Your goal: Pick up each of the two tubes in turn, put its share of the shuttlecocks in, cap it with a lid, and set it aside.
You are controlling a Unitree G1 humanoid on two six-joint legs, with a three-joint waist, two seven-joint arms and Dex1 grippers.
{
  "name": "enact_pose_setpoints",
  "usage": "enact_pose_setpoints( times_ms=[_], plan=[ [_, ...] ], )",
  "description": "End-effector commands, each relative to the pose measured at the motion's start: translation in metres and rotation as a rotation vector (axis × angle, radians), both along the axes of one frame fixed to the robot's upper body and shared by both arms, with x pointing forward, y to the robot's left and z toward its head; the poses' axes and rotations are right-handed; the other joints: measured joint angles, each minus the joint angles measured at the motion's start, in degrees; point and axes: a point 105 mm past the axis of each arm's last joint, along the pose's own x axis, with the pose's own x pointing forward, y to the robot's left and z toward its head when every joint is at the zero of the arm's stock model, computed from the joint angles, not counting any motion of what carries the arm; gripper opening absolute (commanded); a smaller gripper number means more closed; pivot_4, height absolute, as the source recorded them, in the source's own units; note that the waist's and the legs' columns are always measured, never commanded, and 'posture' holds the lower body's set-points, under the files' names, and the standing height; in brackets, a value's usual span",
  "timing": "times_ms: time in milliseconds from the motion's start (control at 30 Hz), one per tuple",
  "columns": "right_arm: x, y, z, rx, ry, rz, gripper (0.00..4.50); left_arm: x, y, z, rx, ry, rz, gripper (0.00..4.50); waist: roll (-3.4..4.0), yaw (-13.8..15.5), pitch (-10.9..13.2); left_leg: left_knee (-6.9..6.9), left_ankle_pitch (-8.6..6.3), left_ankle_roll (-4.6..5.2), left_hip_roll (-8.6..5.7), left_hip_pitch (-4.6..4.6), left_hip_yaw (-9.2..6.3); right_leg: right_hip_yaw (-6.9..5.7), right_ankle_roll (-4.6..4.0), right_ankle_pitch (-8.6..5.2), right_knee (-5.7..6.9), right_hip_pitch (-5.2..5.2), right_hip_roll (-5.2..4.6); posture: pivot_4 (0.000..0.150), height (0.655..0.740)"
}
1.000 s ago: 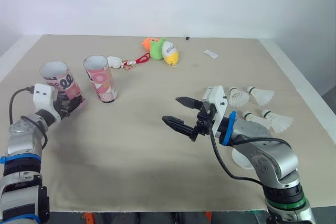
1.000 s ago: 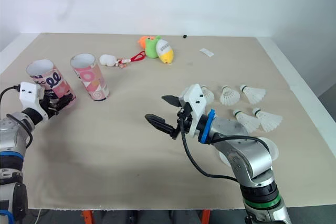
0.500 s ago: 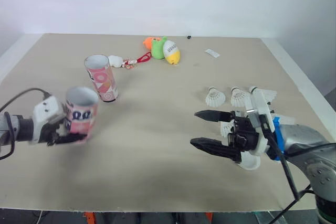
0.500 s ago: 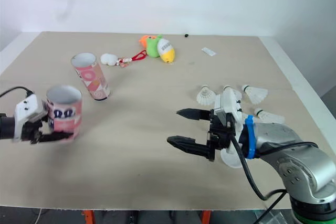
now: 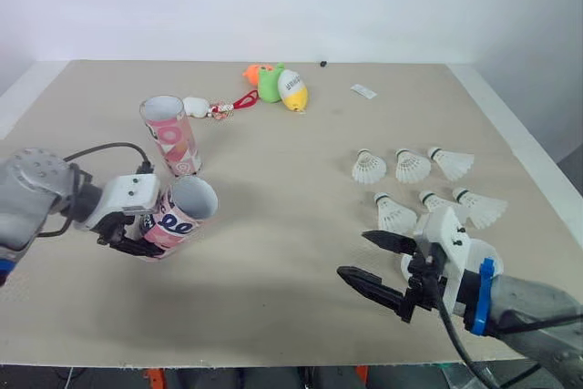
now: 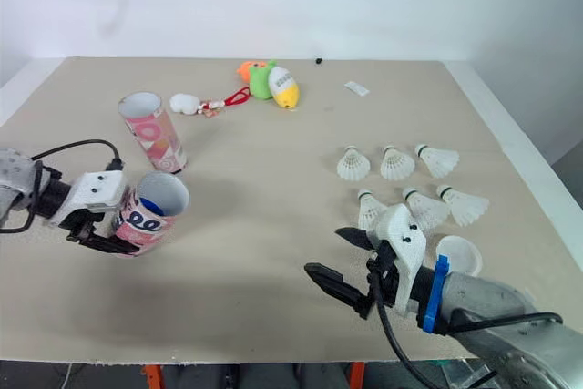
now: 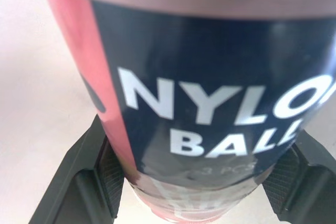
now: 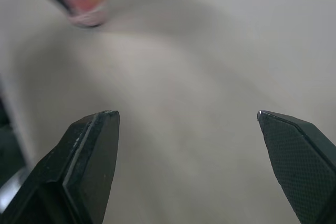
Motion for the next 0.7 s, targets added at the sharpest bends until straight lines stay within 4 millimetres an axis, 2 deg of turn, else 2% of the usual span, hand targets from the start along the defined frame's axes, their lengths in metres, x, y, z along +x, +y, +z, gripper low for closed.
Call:
enact_pose_setpoints(
  times_ms=[33, 367, 500, 700],
  plan=[
    [0.003, -0.009, 0.004, -0.036, -0.063, -0.156, 4.50, 0.008, -0.004, 0.005, 0.051, -0.023, -0.055, 3.00, 0.00, 0.03, 0.00, 0.04, 0.00, 0.00, -0.01, 0.00, 0.00, 0.00, 0.03, 0.02, 0.00, 0.00, 0.00, 0.150, 0.7323],
    [0.006, -0.019, -0.026, -0.087, -0.017, -0.419, 4.50, 0.017, -0.025, -0.012, 0.044, -0.026, -0.166, 3.00, 0.26, 0.12, -0.21, 0.12, 0.01, 0.02, -0.08, 0.04, 0.02, 0.06, 0.10, 0.05, 0.00, 0.10, -0.07, 0.150, 0.7323],
    [0.024, -0.026, -0.030, -0.105, -0.046, -0.480, 4.50, 0.011, -0.038, -0.018, -0.005, -0.013, -0.196, 3.00, 0.52, 0.20, -0.38, 0.28, 0.07, 0.11, -0.21, 0.16, -0.01, 0.16, 0.03, -0.01, 0.00, 0.37, -0.15, 0.150, 0.7323],
    [0.044, -0.029, -0.033, -0.139, -0.079, -0.509, 4.50, 0.008, -0.040, -0.020, -0.010, -0.024, -0.185, 3.00, 0.54, 0.19, -0.39, 0.30, 0.08, 0.14, -0.22, 0.58, 0.08, 0.39, 0.17, -0.01, -0.09, 0.88, -0.21, 0.150, 0.7323]
  ],
)
